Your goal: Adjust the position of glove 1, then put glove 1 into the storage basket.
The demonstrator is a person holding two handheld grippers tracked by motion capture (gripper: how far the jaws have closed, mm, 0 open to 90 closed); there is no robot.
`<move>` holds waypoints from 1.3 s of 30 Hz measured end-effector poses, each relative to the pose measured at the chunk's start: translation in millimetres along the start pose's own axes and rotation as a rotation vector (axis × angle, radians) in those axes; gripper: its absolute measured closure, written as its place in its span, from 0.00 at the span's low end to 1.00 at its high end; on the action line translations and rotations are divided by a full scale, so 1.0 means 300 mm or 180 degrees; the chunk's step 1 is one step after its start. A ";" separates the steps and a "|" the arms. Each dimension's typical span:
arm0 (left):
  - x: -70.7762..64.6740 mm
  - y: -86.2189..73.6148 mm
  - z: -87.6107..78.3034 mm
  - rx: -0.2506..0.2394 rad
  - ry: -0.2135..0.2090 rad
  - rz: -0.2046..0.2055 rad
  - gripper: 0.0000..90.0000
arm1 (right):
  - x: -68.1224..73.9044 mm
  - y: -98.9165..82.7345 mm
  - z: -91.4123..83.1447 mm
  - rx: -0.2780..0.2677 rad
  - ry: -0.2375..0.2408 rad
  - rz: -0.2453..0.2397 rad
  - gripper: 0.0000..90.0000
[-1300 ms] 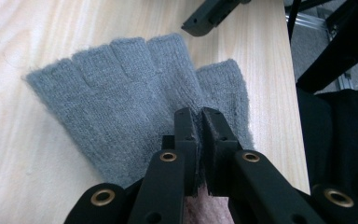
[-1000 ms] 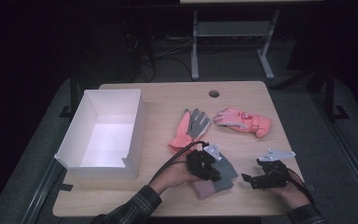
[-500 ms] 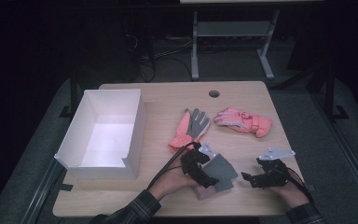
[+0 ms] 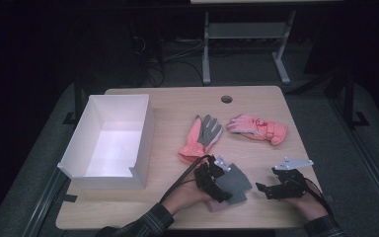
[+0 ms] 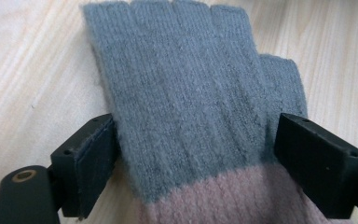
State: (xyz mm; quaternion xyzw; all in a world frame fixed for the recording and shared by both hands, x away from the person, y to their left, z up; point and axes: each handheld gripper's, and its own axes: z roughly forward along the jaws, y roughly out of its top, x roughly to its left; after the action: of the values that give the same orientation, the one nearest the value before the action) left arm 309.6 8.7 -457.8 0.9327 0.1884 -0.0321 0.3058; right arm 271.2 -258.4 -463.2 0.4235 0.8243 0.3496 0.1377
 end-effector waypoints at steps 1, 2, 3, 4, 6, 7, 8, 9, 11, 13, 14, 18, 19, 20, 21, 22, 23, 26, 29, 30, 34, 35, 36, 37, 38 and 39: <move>0.000 -0.001 0.000 -0.0019 -0.0003 0.0004 0.16 | 0.000 0.000 0.001 0.0001 0.0004 -0.0001 0.15; 0.000 -0.001 0.000 -0.0019 -0.0003 0.0004 0.16 | 0.000 0.000 0.001 0.0001 0.0004 -0.0001 0.15; 0.001 -0.002 -0.001 -0.0017 -0.0013 0.0011 0.16 | 0.000 0.001 0.001 0.0004 0.0004 0.0001 0.15; 0.002 -0.002 -0.002 -0.0021 -0.0015 0.0013 0.19 | -0.001 0.002 0.002 0.0003 0.0001 -0.0003 0.15; 0.003 -0.003 -0.006 -0.0023 -0.0026 0.0019 0.23 | -0.003 0.002 0.003 0.0001 0.0002 0.0000 0.15; 0.001 -0.005 -0.007 -0.0037 -0.0031 0.0009 0.26 | -0.003 0.002 0.005 0.0012 0.0001 0.0019 0.15; 0.001 -0.005 -0.009 -0.0034 -0.0032 0.0013 0.28 | -0.003 0.003 0.005 0.0016 0.0002 0.0029 0.15; 0.000 -0.004 -0.009 -0.0027 -0.0046 0.0019 0.30 | -0.002 0.003 0.005 0.0010 0.0004 0.0018 0.15; -0.001 -0.003 -0.011 -0.0025 -0.0099 0.0015 0.37 | 0.001 0.001 0.005 0.0014 0.0015 0.0004 0.15; -0.001 -0.002 -0.011 -0.0031 -0.0129 0.0015 0.42 | 0.001 0.001 0.003 0.0010 0.0019 0.0009 0.15; 0.000 -0.002 -0.012 -0.0028 -0.0146 0.0015 0.44 | 0.000 0.001 0.002 0.0004 0.0017 0.0004 0.15; 0.005 -0.003 -0.012 -0.0043 -0.0235 -0.0005 0.52 | -0.002 0.001 0.002 0.0009 0.0016 -0.0003 0.15; 0.006 -0.004 -0.012 -0.0042 -0.0255 -0.0014 0.54 | -0.001 0.001 0.002 0.0001 0.0021 0.0005 0.15; 0.008 -0.004 -0.012 -0.0041 -0.0285 -0.0013 0.56 | 0.000 0.000 0.002 0.0001 0.0023 0.0003 0.15; 0.008 -0.004 -0.012 -0.0041 -0.0285 -0.0013 0.57 | 0.000 0.000 0.002 0.0008 0.0026 0.0004 0.15; 0.010 -0.004 -0.012 -0.0045 -0.0322 -0.0032 0.59 | 0.000 0.000 0.003 0.0010 0.0029 0.0006 0.15; 0.010 -0.004 -0.011 -0.0043 -0.0340 -0.0034 0.60 | 0.000 0.000 0.003 0.0005 0.0028 0.0004 0.15; 0.011 -0.005 -0.010 -0.0062 -0.0374 -0.0036 0.64 | -0.002 0.000 0.002 -0.0001 0.0033 0.0003 0.15; 0.013 -0.005 -0.014 -0.0079 -0.0396 -0.0027 0.68 | -0.003 0.001 0.002 -0.0007 0.0030 0.0001 0.15; 0.014 -0.005 -0.015 -0.0079 -0.0400 -0.0034 0.69 | -0.003 0.001 0.002 -0.0008 0.0028 0.0006 0.15; 0.022 -0.006 -0.020 -0.0135 -0.0473 -0.0088 0.71 | -0.002 0.001 0.002 0.0002 0.0032 0.0014 0.15; 0.022 -0.006 -0.022 -0.0143 -0.0477 -0.0082 0.71 | -0.003 0.001 0.002 0.0004 0.0034 0.0017 0.15; 0.022 -0.005 -0.024 -0.0152 -0.0495 -0.0094 0.72 | -0.003 0.001 0.002 0.0012 0.0036 0.0023 0.15; 0.022 -0.003 -0.027 -0.0163 -0.0497 -0.0086 0.72 | -0.003 0.001 0.003 0.0014 0.0038 0.0044 0.15; 0.021 -0.001 -0.031 -0.0181 -0.0500 -0.0086 0.72 | -0.003 0.000 0.003 0.0020 0.0038 0.0050 0.15; 0.020 0.001 -0.036 -0.0190 -0.0496 -0.0079 0.72 | -0.004 -0.001 0.004 0.0022 0.0036 0.0049 0.15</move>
State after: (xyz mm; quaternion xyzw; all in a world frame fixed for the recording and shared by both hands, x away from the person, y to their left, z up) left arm 314.6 16.6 -450.0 0.9155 0.1765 -0.1027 0.3467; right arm 272.3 -258.8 -464.4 0.4283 0.8230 0.3502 0.1288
